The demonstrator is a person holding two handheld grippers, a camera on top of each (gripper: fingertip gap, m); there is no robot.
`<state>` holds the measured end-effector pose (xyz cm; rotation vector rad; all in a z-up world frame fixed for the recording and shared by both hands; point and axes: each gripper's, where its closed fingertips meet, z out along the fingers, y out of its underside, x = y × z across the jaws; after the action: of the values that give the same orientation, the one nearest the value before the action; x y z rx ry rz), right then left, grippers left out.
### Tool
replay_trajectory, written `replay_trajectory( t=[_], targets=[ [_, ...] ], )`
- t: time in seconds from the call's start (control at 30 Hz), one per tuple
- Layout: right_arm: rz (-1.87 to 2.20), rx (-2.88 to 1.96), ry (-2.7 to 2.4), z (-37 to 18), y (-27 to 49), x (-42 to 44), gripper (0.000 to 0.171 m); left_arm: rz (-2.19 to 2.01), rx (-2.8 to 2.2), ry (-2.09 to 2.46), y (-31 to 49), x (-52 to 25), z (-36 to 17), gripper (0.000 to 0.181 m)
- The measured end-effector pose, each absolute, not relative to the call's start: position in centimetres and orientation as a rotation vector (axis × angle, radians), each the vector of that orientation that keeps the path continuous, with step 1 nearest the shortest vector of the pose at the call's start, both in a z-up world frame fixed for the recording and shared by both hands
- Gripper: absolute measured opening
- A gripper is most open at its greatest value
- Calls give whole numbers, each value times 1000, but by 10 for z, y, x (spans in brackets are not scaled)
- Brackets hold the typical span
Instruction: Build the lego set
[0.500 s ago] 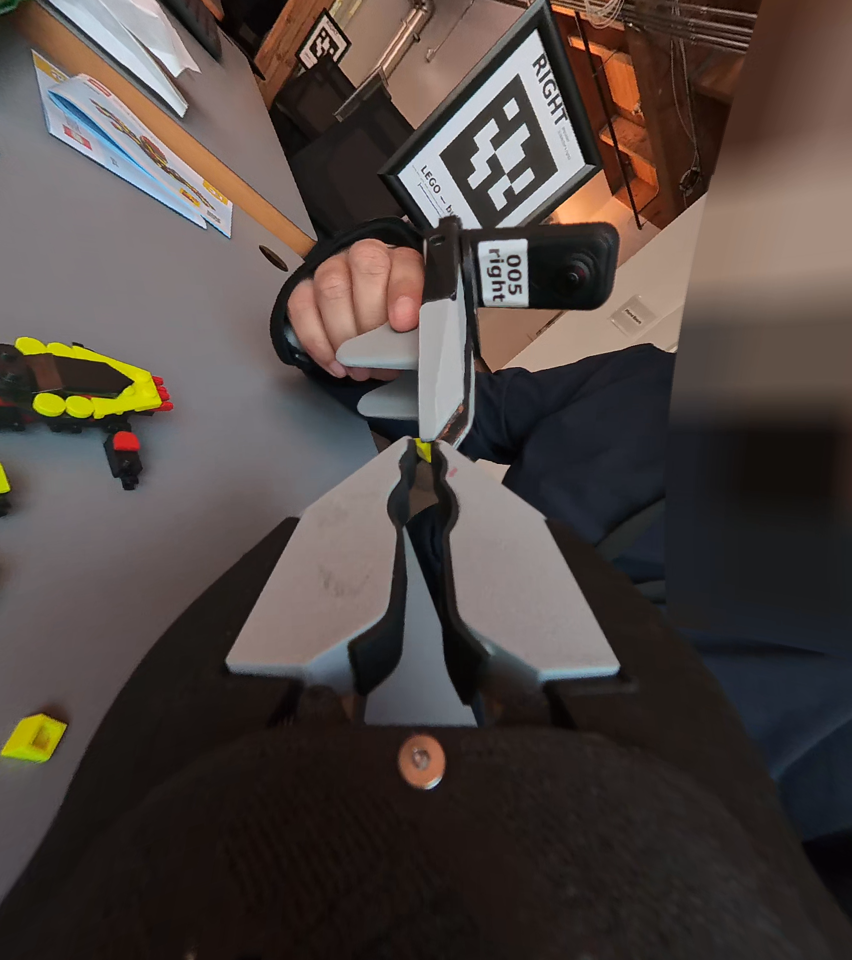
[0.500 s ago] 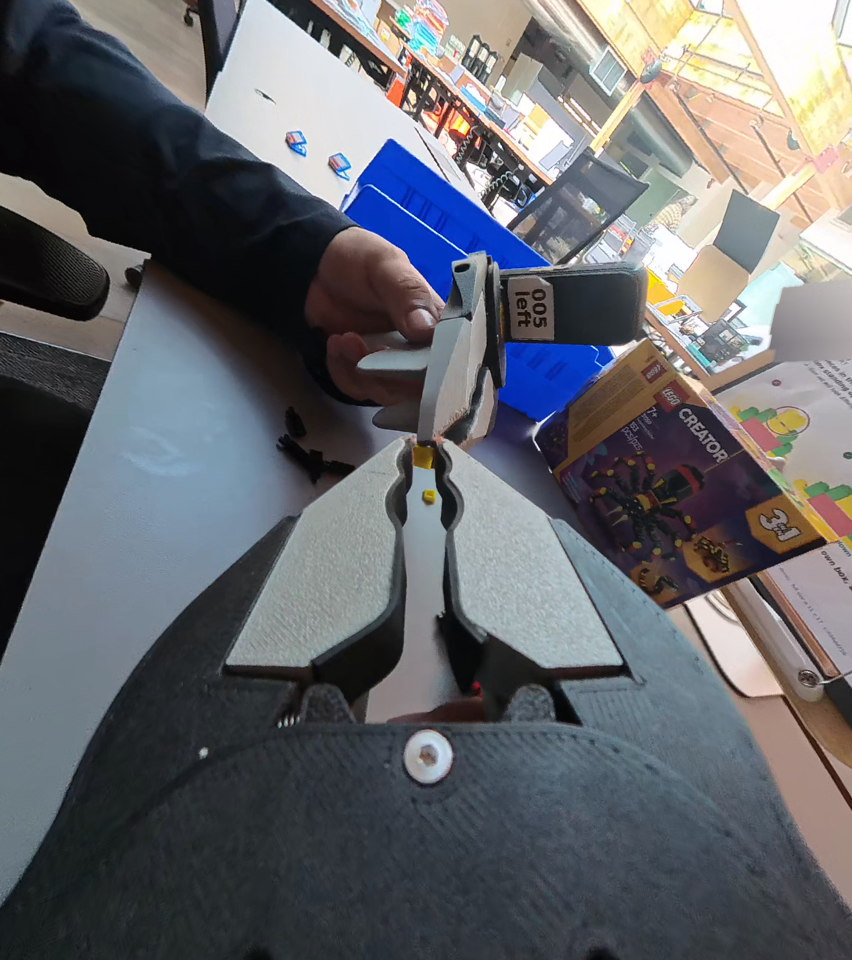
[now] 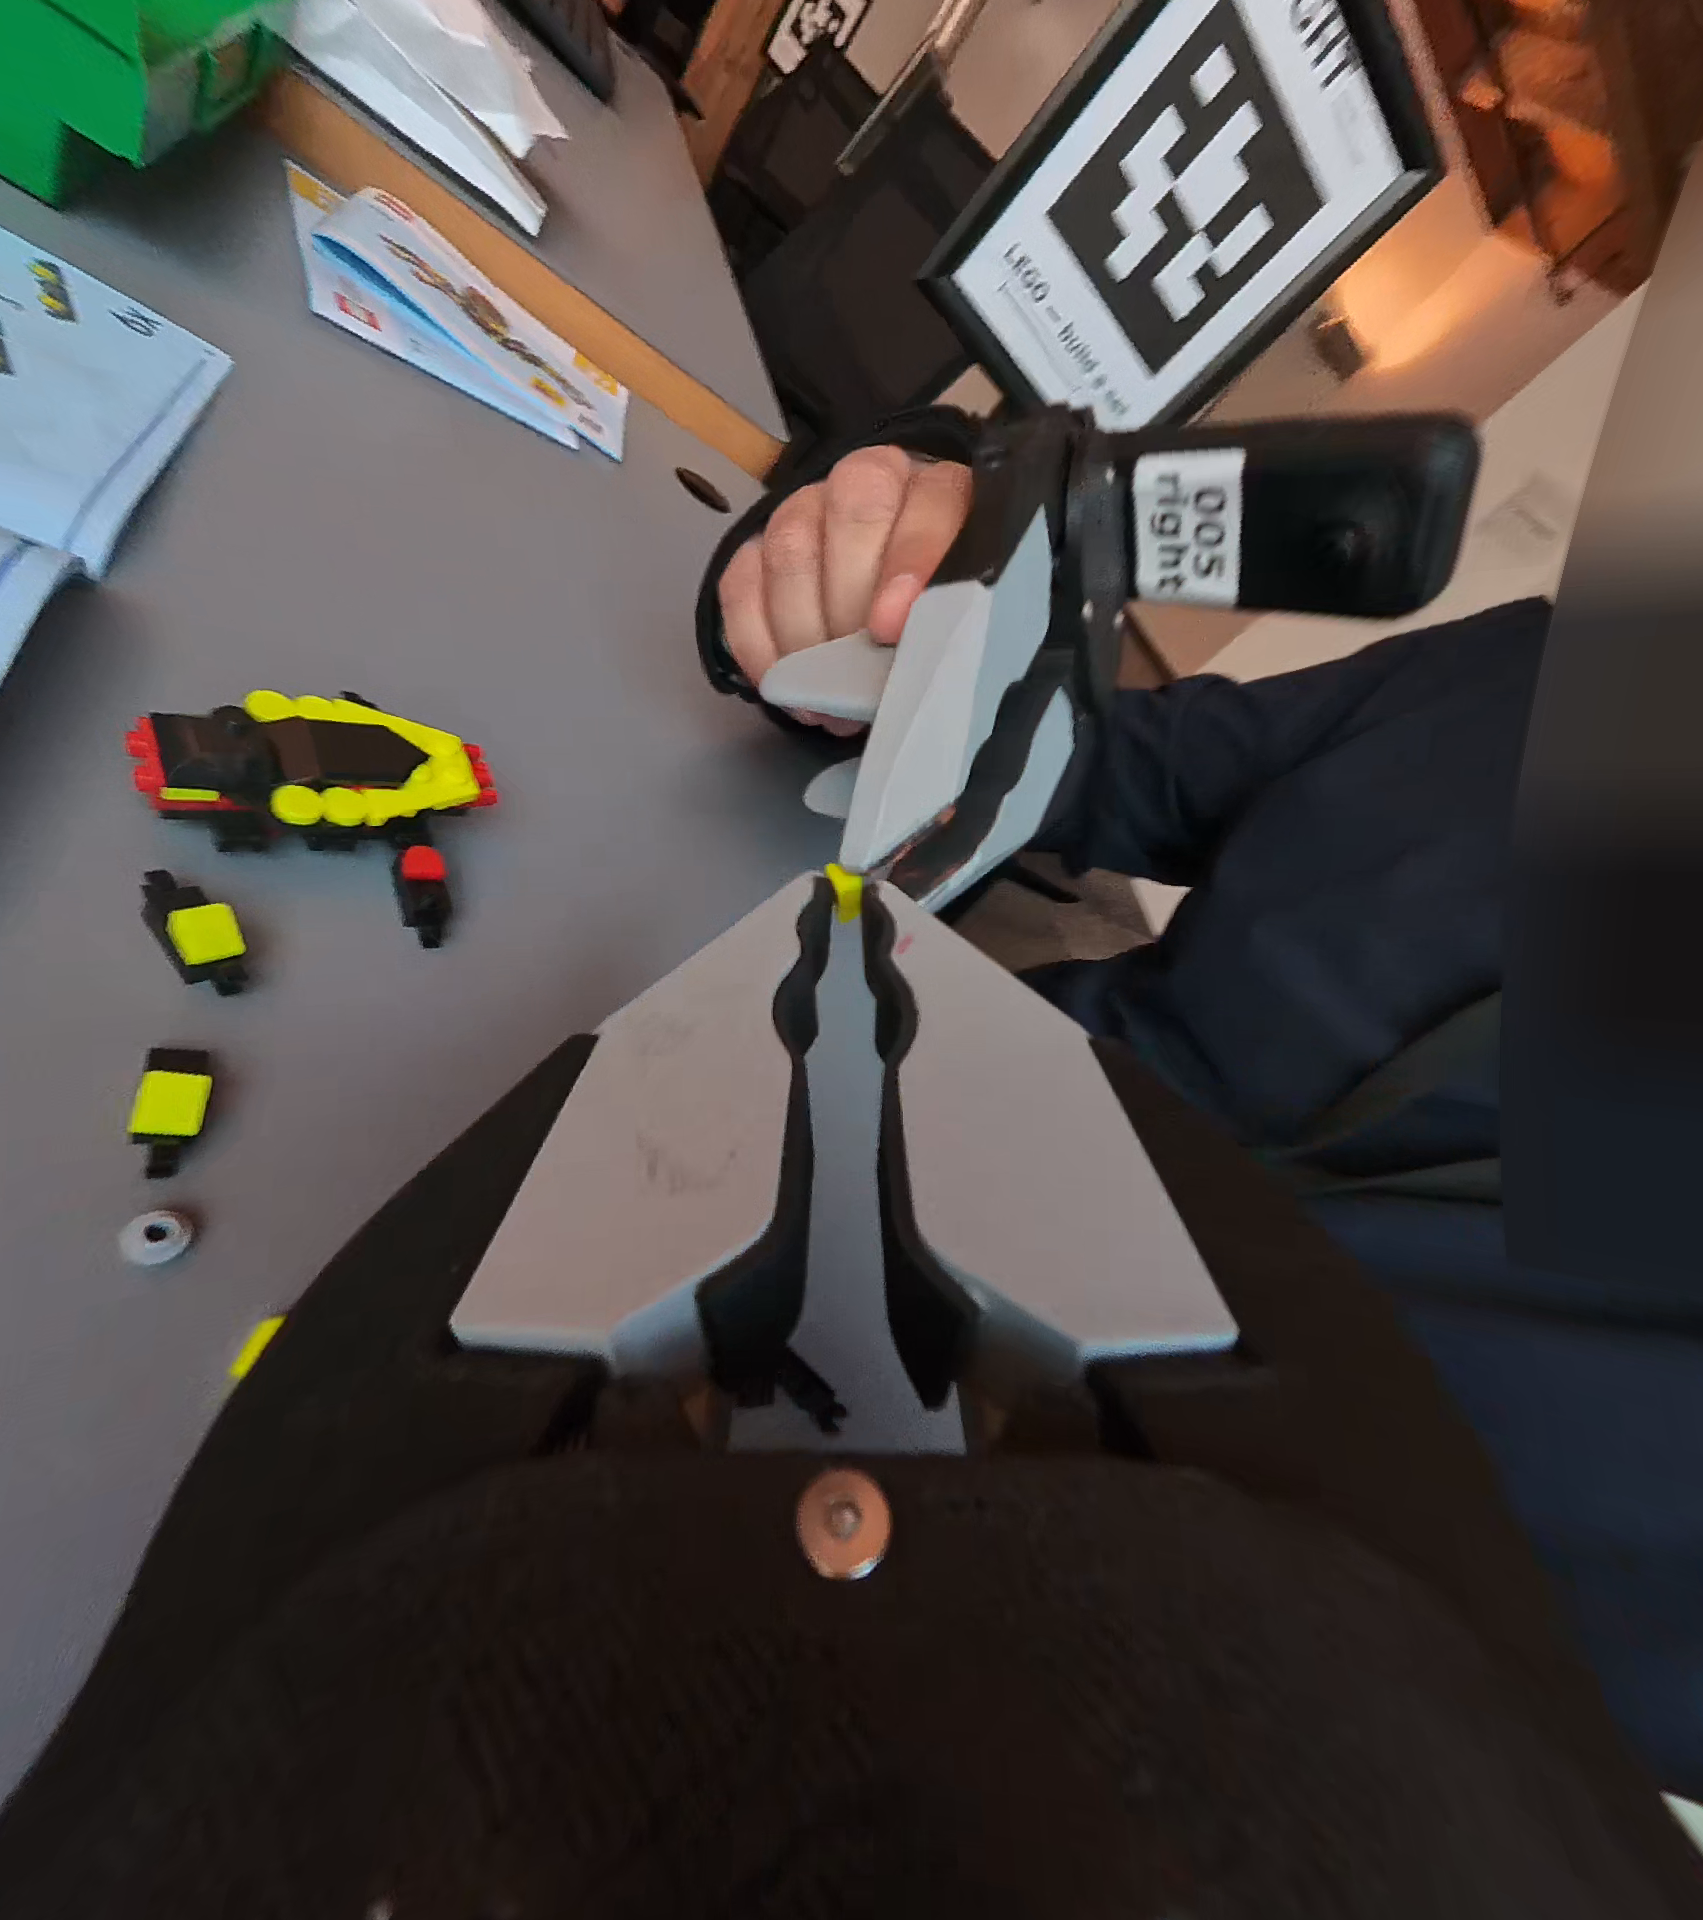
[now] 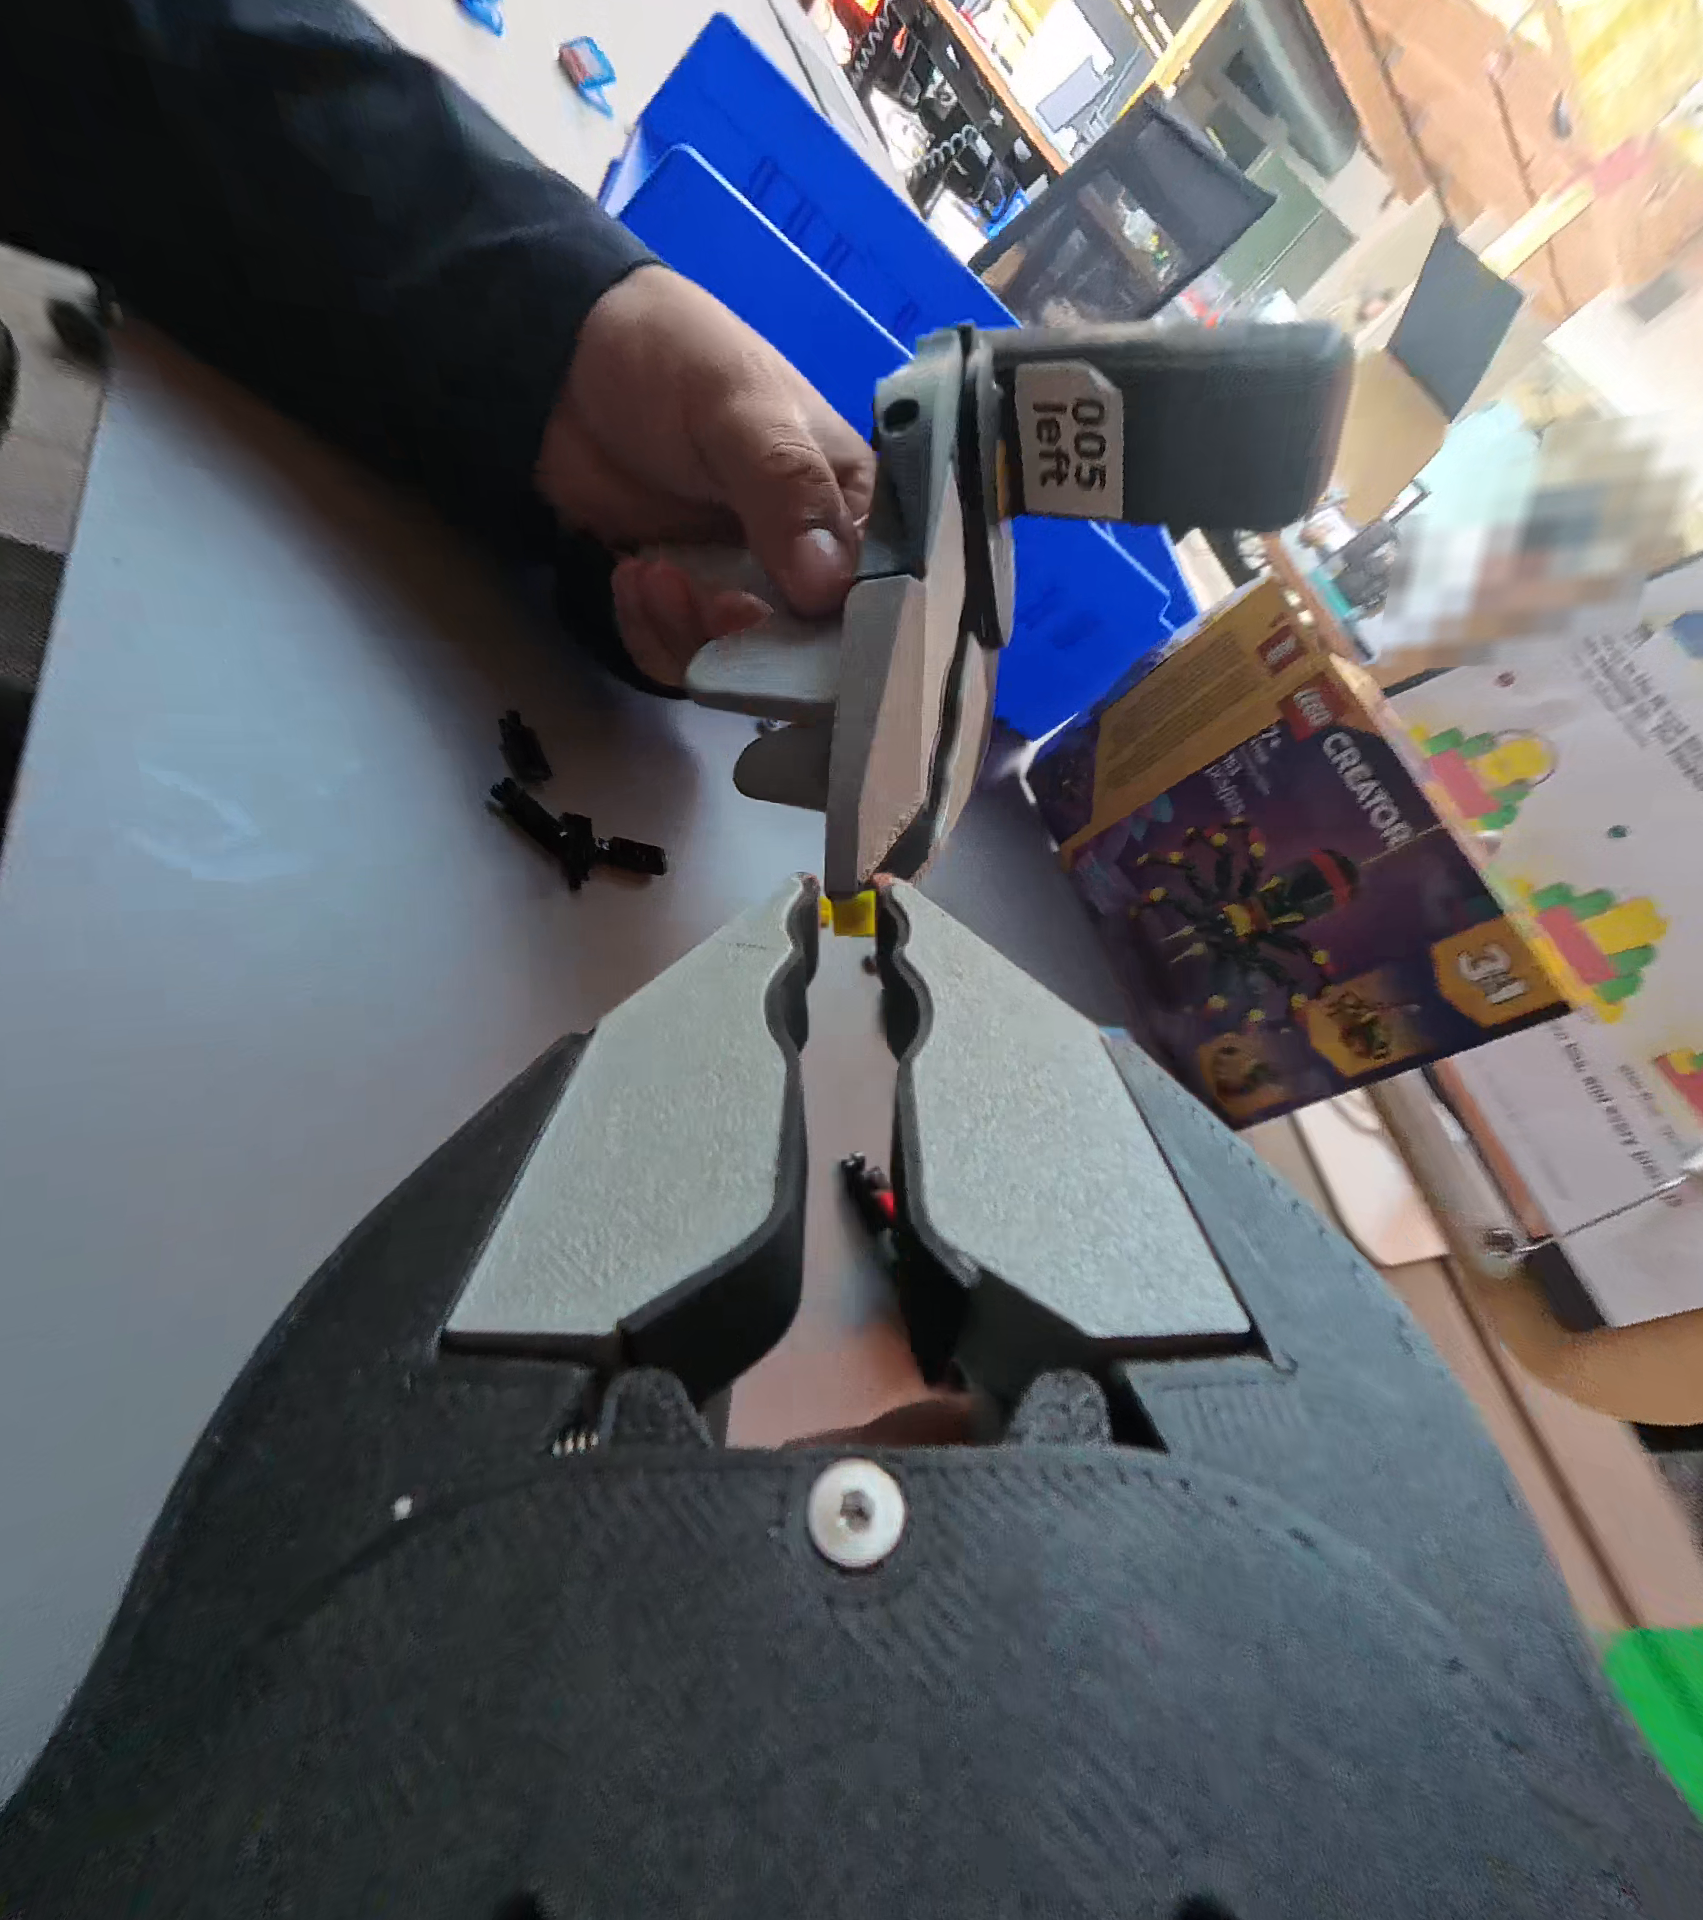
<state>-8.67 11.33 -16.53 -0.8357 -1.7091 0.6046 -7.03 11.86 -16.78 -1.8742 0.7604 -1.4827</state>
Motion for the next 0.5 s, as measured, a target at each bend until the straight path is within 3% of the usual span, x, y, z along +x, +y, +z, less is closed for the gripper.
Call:
replay_trajectory(
  t=[0.5],
  targets=[
    [1395,-1430,-1550,-163,130,-78,10,-288,-1380,1170,134,-73,-150,2]
  ],
)
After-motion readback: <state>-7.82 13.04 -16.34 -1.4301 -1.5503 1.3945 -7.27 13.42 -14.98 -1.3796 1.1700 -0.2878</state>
